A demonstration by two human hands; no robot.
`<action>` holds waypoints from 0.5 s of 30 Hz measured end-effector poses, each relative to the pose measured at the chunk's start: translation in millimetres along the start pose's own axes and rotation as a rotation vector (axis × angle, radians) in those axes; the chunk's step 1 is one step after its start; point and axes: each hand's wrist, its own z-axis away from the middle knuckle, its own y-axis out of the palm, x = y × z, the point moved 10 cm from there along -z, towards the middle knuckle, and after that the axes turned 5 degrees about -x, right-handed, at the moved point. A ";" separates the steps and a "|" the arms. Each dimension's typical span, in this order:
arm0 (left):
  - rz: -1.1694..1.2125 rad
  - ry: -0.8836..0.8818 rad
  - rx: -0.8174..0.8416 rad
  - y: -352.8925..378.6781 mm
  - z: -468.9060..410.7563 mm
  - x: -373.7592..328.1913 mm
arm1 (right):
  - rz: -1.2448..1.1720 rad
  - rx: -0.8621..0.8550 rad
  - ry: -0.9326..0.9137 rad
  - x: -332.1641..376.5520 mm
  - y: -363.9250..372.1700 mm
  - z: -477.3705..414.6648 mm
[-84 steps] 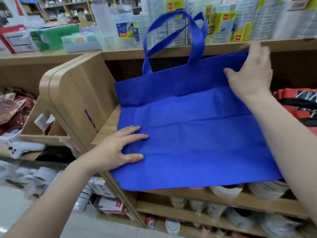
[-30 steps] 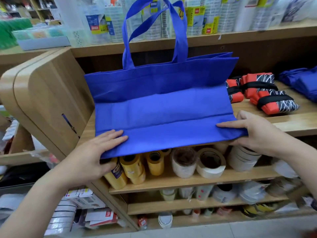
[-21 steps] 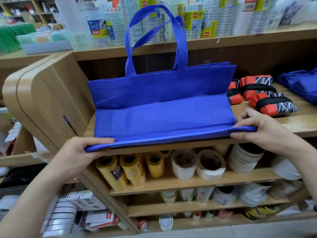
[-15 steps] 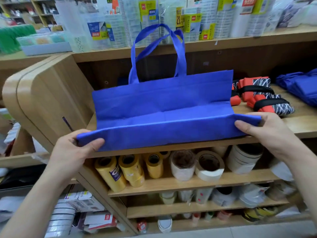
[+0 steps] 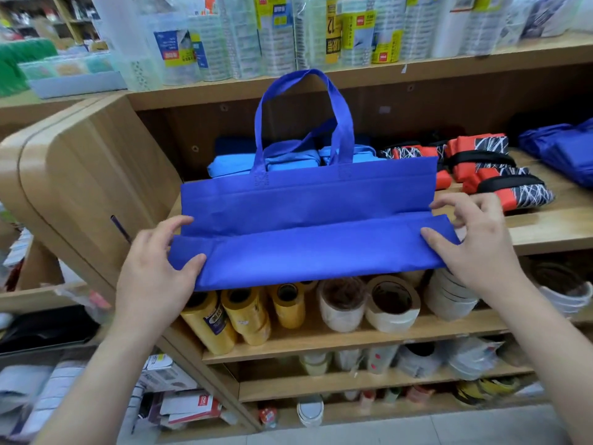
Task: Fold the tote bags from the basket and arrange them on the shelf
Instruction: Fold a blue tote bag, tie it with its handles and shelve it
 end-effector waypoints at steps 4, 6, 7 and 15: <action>-0.055 0.363 0.218 21.3 4.8 -18.1 | -0.024 0.215 -0.205 12.0 18.6 1.0; 0.040 0.276 0.494 38.7 15.4 -7.3 | -0.040 0.421 -0.131 5.7 27.4 6.2; 0.024 0.267 0.578 43.4 20.6 -3.7 | -0.005 0.520 -0.146 4.7 31.4 10.5; 0.336 -0.044 0.352 12.5 4.4 23.9 | -0.200 0.543 0.005 -10.4 9.7 3.9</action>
